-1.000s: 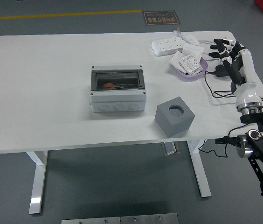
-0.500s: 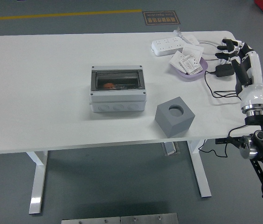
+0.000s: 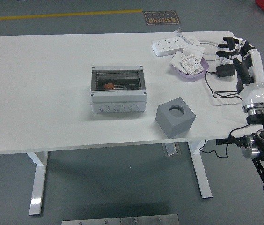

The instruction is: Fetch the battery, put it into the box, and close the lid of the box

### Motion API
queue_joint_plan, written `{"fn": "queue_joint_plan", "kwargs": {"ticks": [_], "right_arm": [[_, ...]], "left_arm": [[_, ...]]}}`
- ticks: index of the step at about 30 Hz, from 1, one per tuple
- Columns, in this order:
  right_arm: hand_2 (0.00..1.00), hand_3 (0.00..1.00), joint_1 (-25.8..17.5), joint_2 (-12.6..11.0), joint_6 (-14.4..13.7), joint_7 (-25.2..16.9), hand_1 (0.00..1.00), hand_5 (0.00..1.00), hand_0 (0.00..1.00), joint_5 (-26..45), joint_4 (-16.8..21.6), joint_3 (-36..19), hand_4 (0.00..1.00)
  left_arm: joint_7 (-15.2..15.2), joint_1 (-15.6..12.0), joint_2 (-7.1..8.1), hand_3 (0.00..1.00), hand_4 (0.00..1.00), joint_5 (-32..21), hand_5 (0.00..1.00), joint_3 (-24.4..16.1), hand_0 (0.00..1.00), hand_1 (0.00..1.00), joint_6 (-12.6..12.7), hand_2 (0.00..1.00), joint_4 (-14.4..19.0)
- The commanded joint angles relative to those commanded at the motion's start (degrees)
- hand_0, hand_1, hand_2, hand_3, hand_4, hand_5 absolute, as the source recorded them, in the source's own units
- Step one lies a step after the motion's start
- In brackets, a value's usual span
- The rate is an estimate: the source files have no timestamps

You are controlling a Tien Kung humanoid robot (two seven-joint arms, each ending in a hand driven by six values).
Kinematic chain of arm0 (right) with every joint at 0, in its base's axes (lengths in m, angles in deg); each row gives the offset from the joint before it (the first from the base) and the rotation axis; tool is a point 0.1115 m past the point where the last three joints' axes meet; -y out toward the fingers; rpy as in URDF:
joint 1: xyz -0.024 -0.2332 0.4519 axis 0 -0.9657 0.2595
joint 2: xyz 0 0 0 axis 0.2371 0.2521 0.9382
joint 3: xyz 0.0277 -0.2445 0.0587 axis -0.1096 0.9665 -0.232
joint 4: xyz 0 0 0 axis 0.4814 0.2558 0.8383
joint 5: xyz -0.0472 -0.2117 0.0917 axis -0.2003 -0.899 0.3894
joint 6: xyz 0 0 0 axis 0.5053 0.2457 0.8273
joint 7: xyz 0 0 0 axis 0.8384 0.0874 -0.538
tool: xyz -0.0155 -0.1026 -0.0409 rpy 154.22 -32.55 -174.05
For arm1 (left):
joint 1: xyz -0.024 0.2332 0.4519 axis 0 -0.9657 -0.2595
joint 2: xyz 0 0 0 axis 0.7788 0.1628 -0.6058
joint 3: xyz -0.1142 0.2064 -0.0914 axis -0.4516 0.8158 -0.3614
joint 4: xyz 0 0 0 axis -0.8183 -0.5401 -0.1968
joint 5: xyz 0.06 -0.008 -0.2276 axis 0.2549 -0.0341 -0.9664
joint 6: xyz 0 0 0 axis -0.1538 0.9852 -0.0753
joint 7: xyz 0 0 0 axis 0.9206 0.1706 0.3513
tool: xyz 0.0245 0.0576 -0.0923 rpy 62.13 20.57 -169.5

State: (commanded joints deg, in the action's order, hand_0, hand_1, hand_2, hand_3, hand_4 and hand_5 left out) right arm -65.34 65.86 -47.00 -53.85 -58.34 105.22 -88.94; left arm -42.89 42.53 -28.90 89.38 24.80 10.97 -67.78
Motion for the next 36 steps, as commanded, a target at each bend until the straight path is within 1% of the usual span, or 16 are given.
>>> {"fn": "queue_joint_plan", "kwargs": {"ticks": [6,10,11,12,17,18,23,24,29,30,35,36], "right_arm": [[0.564,0.624,-0.76,0.21,0.17,0.48,0.527,0.648,0.594,-0.3,-0.03,-0.86,0.844],[0.564,0.624,-1.16,0.46,0.29,0.76,0.527,0.648,0.594,-0.63,-0.02,-1.16,0.844],[0.564,0.624,-1.2,0.5,0.32,0.83,0.527,0.648,0.594,-0.72,-0.03,-1.23,0.844],[0.567,0.627,-1.2,0.53,0.35,0.9,0.528,0.647,0.597,-0.83,-0.04,-1.3,0.843],[0.567,0.627,-1.1,0.57,0.46,1.28,0.528,0.647,0.597,-1.48,-0.02,-1.67,0.843],[0.567,0.627,-1.12,0.58,0.46,1.33,0.529,0.648,0.599,-1.59,-0.03,-1.74,0.842],[0.567,0.627,-1.26,0.62,0.45,1.49,0.529,0.648,0.599,-1.86,-0.21,-1.93,0.842],[0.569,0.627,-1.27,0.64,0.45,1.52,0.53,0.652,0.599,-1.85,-0.29,-1.9,0.842],[0.569,0.627,-0.59,0.59,0.51,1.67,0.53,0.652,0.599,-1.86,-0.6,-1.01,0.842],[0.568,0.627,-0.44,0.56,0.5,1.7,0.529,0.651,0.599,-1.87,-0.63,-0.8,0.842],[0.568,0.627,0.18,0.27,0.54,1.87,0.529,0.651,0.599,-1.98,-0.62,0.09,0.842],[0.568,0.626,0.21,0.21,0.55,1.9,0.529,0.652,0.602,-1.99,-0.63,0.15,0.841]], "left_arm": [[-0.27,-0.25,-0.36,0.567,0.641,0.43,0.002,-0.53,0.574,0.628,0.49,0.607,0.0],[-0.22,-0.09,-0.49,0.567,0.641,1.65,0.002,-1.16,0.574,0.628,1.28,0.607,0.0],[-0.17,-0.03,-0.5,0.567,0.641,2.02,0.002,-1.3,0.574,0.628,1.53,0.607,0.0],[-0.08,0.04,-0.48,0.578,0.644,2.39,0.002,-1.4,0.574,0.601,1.81,0.608,0.0],[0.27,0.21,-0.27,0.578,0.644,4.14,0.002,-1.95,0.574,0.601,3.22,0.608,0.0],[0.29,0.22,-0.24,0.579,0.64,4.35,0.002,-2.03,0.574,0.566,3.4,0.61,0.0],[0.36,0.32,-0.1,0.579,0.64,4.73,0.002,-2.1,0.574,0.566,3.78,0.61,0.0],[0.36,0.34,-0.07,0.574,0.557,4.67,0.002,-1.99,0.574,0.555,3.77,0.355,0.0],[0.19,0.13,-0.14,0.574,0.557,4.45,0.002,-1.43,0.574,0.555,3.51,0.355,0.0],[0.14,0.06,-0.18,0.571,0.552,4.42,0.002,-1.31,0.574,0.551,3.46,0.319,0.0],[-0.62,-0.19,-0.57,0.571,0.552,4.47,0.002,-0.6,0.574,0.551,3.01,0.319,0.0],[-0.7,-0.21,-0.6,0.565,0.514,4.49,0.002,-0.46,0.573,0.547,2.99,0.301,0.0]]}}
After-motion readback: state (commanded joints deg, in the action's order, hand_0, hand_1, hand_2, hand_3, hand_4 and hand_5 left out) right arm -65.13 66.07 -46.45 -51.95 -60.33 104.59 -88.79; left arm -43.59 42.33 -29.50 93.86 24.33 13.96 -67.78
